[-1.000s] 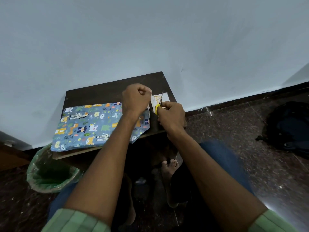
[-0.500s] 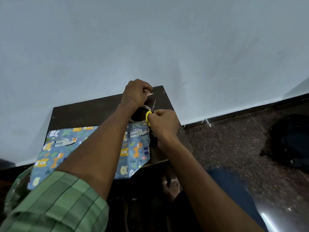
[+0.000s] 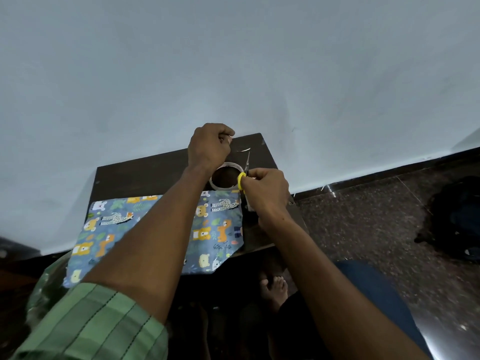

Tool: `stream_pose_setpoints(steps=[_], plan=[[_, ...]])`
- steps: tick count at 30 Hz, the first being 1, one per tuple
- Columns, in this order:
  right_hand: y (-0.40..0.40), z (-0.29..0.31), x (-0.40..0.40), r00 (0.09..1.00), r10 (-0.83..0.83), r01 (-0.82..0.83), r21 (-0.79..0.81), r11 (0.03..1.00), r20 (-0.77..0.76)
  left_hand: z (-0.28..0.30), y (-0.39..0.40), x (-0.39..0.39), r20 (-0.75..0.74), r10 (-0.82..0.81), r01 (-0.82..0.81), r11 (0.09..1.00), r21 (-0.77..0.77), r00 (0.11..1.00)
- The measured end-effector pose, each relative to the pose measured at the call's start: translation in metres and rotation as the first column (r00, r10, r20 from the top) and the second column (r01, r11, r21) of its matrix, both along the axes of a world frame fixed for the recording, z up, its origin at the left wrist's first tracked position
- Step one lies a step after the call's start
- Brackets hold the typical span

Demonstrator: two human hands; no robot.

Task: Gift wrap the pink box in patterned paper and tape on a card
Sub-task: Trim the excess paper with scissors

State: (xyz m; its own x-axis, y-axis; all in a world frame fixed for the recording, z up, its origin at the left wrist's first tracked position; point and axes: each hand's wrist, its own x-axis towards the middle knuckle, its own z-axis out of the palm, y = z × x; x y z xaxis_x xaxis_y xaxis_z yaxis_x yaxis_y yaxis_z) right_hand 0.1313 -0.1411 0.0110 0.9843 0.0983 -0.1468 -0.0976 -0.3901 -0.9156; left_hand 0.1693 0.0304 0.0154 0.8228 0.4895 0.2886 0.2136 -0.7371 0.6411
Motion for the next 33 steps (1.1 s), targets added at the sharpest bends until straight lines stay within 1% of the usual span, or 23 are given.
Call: stream_pose_setpoints(steps=[4,8,10,13,16,18,19,21,23,25,28,30,33], plan=[[0.003,0.001,-0.01,0.994,0.054,-0.046,-0.087,0.995,0.1,0.01,-0.004,-0.035,0.032,0.04,-0.041,0.999,0.019,0.999],[-0.009,0.003,-0.019,0.989,0.08,-0.06,-0.152,0.987,0.128,0.018,-0.021,-0.076,0.044,0.051,-0.053,0.998,0.03,0.998],[-0.025,0.007,-0.022,0.978,0.125,-0.082,-0.242,0.967,0.166,0.022,-0.031,-0.105,0.056,0.055,-0.057,0.998,0.036,0.997],[-0.047,0.01,-0.025,0.967,0.18,-0.106,-0.364,0.925,0.178,0.017,-0.044,-0.153,0.105,0.078,-0.081,0.997,0.021,0.991],[-0.055,0.009,-0.032,0.953,0.225,-0.113,-0.454,0.884,0.201,0.006,-0.058,-0.199,0.079,0.124,-0.13,0.988,0.085,0.989],[-0.055,0.008,-0.041,0.93,0.276,-0.12,-0.509,0.853,0.242,-0.001,-0.068,-0.226,0.072,0.068,-0.079,0.984,0.161,0.995],[-0.054,0.009,-0.046,0.916,0.305,-0.126,-0.535,0.835,0.261,-0.005,-0.072,-0.238,0.044,0.011,-0.02,0.978,0.208,0.999],[-0.053,0.01,-0.051,0.888,0.347,-0.114,-0.587,0.802,0.302,-0.012,-0.077,-0.255,-0.064,-0.081,0.097,0.949,0.302,0.995],[-0.052,0.011,-0.056,0.864,0.387,-0.103,-0.638,0.763,0.323,-0.018,-0.077,-0.265,-0.158,-0.113,0.165,0.913,0.372,0.981],[-0.053,0.01,-0.058,0.847,0.424,-0.11,-0.675,0.729,0.32,-0.021,-0.075,-0.267,-0.2,-0.109,0.183,0.896,0.404,0.974],[-0.052,0.011,-0.062,0.83,0.459,-0.124,-0.698,0.705,0.317,-0.024,-0.074,-0.264,-0.199,-0.09,0.169,0.89,0.423,0.976],[-0.051,0.011,-0.063,0.824,0.467,-0.131,-0.695,0.707,0.32,-0.023,-0.073,-0.26,-0.211,-0.078,0.164,0.888,0.43,0.974],[-0.049,0.01,-0.063,0.834,0.445,-0.129,-0.667,0.734,0.328,-0.021,-0.07,-0.252,-0.28,-0.061,0.187,0.875,0.447,0.958]])
